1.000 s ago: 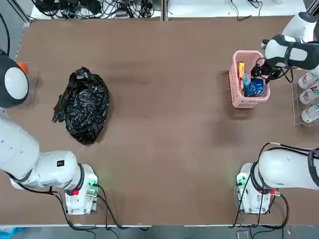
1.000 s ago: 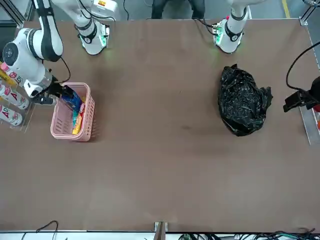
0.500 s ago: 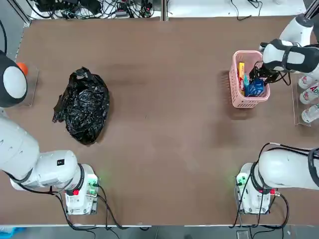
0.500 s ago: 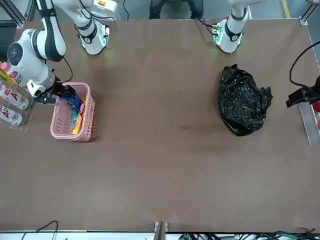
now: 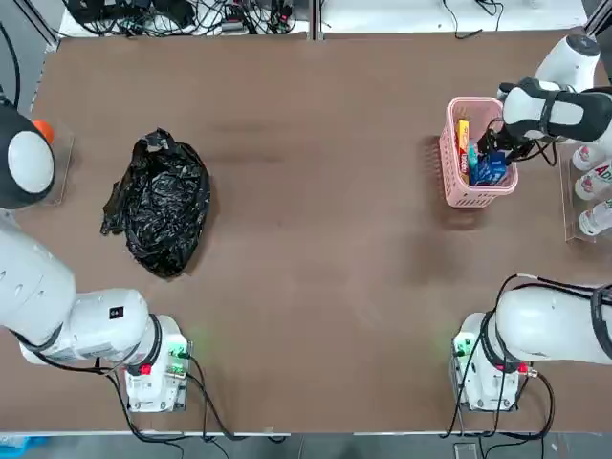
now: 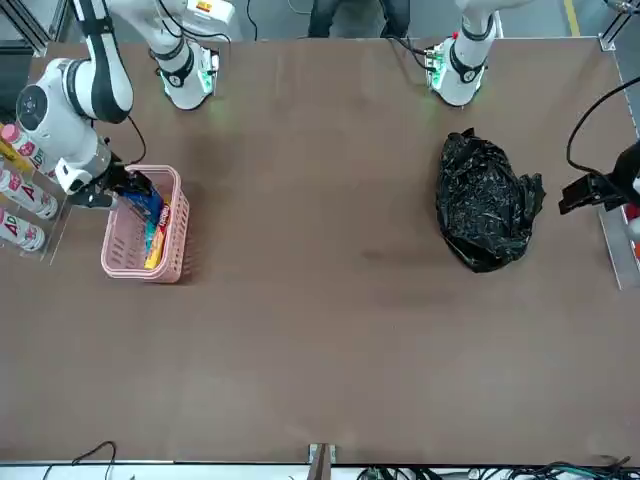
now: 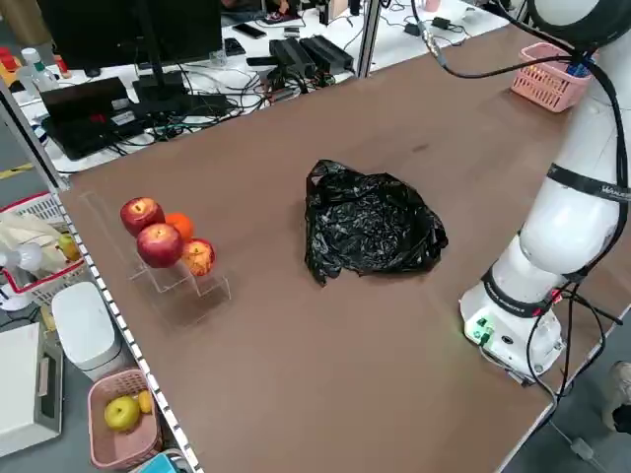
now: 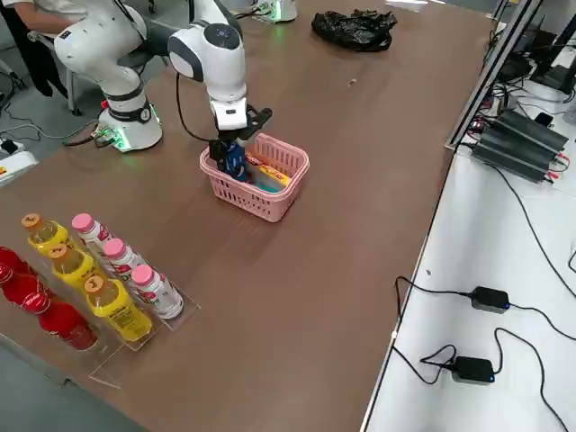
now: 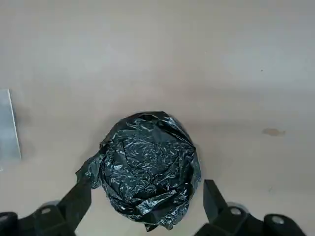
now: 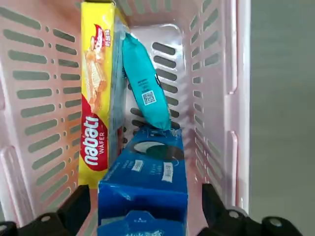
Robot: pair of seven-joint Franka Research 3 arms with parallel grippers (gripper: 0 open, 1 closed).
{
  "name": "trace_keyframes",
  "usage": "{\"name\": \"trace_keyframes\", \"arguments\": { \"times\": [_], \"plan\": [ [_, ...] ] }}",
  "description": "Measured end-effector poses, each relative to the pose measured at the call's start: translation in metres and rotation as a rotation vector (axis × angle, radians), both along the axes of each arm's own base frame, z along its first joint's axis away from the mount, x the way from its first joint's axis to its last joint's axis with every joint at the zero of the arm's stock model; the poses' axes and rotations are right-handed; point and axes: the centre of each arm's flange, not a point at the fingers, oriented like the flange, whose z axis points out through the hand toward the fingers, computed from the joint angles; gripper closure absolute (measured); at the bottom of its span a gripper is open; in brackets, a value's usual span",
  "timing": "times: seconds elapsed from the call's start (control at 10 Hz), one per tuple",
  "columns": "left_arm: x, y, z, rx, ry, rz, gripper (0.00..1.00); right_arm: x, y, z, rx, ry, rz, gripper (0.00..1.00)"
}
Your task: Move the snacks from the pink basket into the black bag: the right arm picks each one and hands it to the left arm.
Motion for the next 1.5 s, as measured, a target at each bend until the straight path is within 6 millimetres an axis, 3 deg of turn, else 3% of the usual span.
{"name": "trace_keyframes", "arguments": {
  "times": [0.4, 1.0, 1.5],
  "plan": [
    [-0.0009, 0.0036, 0.0033, 0.0, -0.006, 0.006, 0.0, -0.0003, 0.0001, -0.0007, -0.001, -0.005, 0.0, 0.07],
    [-0.0009, 0.0076, 0.0031, 0.0, -0.006, 0.013, 0.0, 0.0005, 0.0001, -0.0006, -0.003, -0.019, 0.001, 0.26],
    [0.0011, 0.005, 0.0046, 0.0, -0.023, 0.008, 0.0, -0.0006, 0.0019, -0.0032, -0.005, -0.031, 0.008, 0.29]
  ]
}}
